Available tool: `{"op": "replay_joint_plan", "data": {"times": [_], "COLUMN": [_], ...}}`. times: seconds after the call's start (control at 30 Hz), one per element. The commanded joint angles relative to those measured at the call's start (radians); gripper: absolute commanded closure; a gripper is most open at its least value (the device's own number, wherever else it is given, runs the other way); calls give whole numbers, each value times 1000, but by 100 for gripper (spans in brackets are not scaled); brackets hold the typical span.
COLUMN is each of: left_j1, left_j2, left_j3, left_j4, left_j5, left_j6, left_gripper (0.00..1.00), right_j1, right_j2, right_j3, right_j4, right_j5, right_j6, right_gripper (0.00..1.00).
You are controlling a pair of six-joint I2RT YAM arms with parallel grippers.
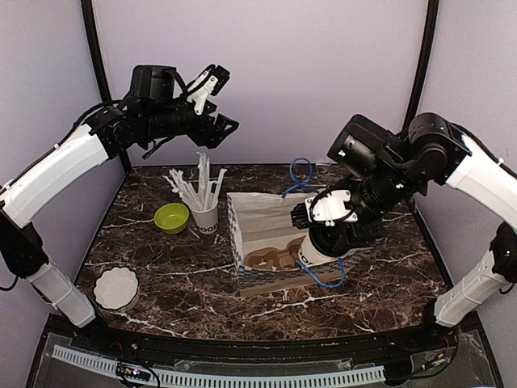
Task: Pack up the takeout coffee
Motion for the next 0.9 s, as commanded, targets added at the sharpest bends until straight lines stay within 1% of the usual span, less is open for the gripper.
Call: {"op": "replay_joint_plan", "data": {"times": [0.0, 0.13, 0.27, 0.37, 0.53, 0.63, 0.73, 0.8, 0.87], "left_j1": [51, 73, 88, 92, 94, 94, 94, 96, 96], "left_j2": [11, 30, 46, 57, 44, 11, -19, -29, -30], "left_j3": [-31, -35, -41, -51, -105, -169, -255, -282, -289], "left_j4": [133, 154, 177, 192, 218, 238, 301, 323, 316], "left_j5": [-7, 19, 70, 99, 119, 136, 158, 175, 224], "left_j6": [-41, -50, -69, -78, -97, -116, -125, -146, -164], "left_gripper": [21, 21, 21, 22, 22, 22, 23, 23, 23], "right_j1": [24, 80, 183, 223, 250, 252, 254, 254, 260], "right_j2": [-58, -84, -121, -137, -124, -118, -128, -146, -175], "right_j3": [-75, -140, -223, -272, -304, -318, -350, -380, -413], "right_j4": [-2, -3, 2, 25, 46, 95, 173, 215, 243], "right_j5": [32, 43, 114, 166, 226, 334, 445, 453, 447], "right_j6": [64, 55, -2, -31, -29, -17, -32, -53, -75], "right_gripper": [53, 52, 53, 52, 53, 54, 54, 54, 54]}}
